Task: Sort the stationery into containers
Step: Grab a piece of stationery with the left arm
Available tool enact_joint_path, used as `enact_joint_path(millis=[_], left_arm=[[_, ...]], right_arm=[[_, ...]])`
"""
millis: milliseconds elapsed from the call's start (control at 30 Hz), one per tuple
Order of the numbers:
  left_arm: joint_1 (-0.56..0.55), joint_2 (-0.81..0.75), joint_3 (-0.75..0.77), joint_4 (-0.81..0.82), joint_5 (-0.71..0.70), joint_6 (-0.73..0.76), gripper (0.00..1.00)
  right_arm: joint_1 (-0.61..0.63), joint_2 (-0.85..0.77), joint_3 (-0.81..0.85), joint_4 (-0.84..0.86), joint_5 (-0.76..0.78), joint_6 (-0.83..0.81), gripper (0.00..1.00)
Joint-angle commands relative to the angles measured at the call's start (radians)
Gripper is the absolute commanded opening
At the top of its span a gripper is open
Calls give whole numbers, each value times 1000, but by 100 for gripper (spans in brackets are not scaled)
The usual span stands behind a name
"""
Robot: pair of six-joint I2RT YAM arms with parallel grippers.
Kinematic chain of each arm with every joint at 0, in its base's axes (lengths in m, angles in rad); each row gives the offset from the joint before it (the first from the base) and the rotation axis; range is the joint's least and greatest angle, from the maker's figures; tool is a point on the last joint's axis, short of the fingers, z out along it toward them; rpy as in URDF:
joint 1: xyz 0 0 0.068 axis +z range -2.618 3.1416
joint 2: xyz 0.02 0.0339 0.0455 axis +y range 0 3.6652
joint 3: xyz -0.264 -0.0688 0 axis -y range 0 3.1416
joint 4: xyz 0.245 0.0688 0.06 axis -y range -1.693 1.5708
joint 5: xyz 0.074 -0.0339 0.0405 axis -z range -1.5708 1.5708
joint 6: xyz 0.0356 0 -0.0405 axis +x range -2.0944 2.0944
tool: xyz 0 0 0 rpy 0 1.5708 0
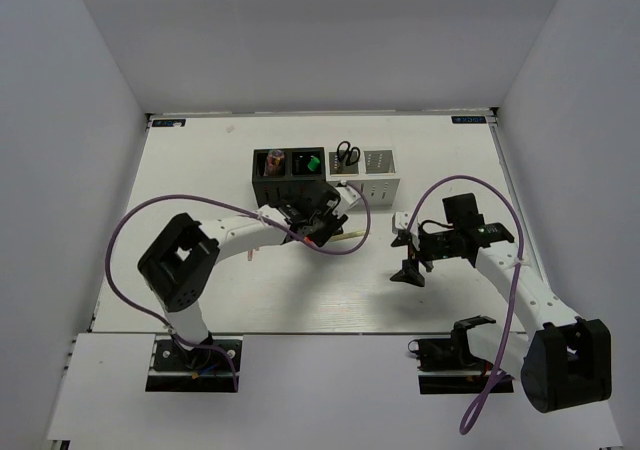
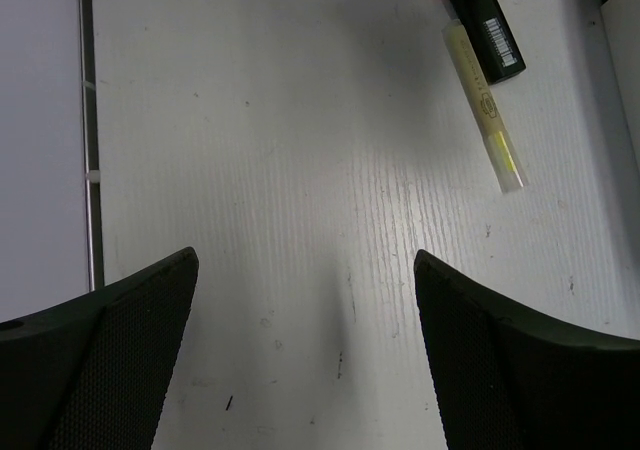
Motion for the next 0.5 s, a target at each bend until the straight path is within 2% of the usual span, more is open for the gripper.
enact_joint_path(millis=[0,467], left_arm=[[-4,26,58,30,-19,43,59],[0,114,92,24,29,97,58]], right_arm=[[0,-11,27,-20,-39,-24,90],[-3,-2,33,-39,-30,-41,90]])
